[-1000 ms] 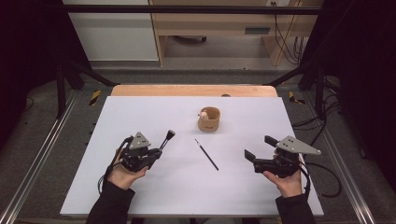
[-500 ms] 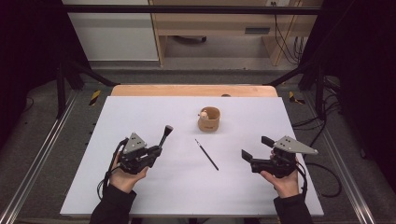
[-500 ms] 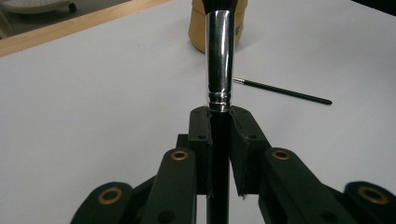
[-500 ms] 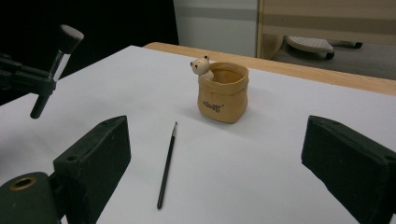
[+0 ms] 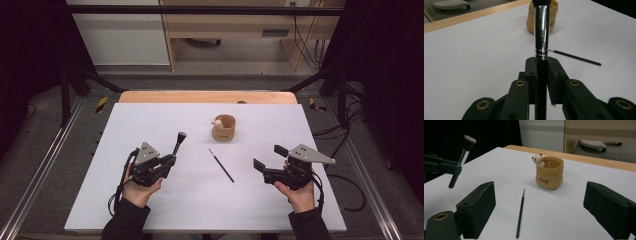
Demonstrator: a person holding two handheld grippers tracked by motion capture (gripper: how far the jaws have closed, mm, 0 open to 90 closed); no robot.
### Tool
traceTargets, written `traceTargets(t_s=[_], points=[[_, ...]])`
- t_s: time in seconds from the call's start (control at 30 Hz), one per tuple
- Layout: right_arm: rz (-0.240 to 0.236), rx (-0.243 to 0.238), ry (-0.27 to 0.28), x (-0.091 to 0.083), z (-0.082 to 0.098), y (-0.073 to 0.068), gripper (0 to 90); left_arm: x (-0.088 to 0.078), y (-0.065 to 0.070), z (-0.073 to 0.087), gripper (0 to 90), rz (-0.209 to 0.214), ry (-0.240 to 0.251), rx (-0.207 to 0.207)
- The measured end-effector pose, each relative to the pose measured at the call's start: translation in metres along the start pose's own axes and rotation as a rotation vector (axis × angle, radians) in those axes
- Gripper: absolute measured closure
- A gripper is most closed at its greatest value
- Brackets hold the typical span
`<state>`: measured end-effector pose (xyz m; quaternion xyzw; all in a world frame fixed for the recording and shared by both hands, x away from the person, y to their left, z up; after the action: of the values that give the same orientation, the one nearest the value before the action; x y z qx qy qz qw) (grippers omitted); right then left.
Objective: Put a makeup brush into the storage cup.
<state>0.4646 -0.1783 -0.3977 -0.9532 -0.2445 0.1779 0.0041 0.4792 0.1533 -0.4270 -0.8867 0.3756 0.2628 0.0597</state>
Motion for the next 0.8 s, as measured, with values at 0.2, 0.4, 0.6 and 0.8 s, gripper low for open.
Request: traceTargets(t_s=[0.2,0.4,0.6,0.8], points=[[-0.001,0.003,0.000,0.007,-0.006,-0.008,11.7,0.002,0.003,-0.006,79.4,0.000,0.020,-0.007],[-0.002,0.028,0.018,0.009,-0.014,-0.013,11.5,0.006,0.012,-0.012,79.4,0.010,0.038,-0.008],[-0.010,0.044,0.024,0.015,-0.019,-0.019,11.5,0.011,0.020,-0.017,79.4,0.019,0.057,-0.006],[-0.018,0.045,0.015,0.022,-0.020,-0.026,11.5,0.012,0.026,-0.020,79.4,0.015,0.068,-0.003]])
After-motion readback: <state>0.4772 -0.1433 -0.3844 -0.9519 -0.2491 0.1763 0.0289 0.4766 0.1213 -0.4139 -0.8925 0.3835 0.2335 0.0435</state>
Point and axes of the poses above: each handheld gripper's, and its own axes: x roughly forward along the jaws, z roughly out of its underside, y roughly to its right, the point moved 6 cm from there along x, roughly forward along the jaws, and after that the axes turned 8 degrees about z, right-handed, at the moved point
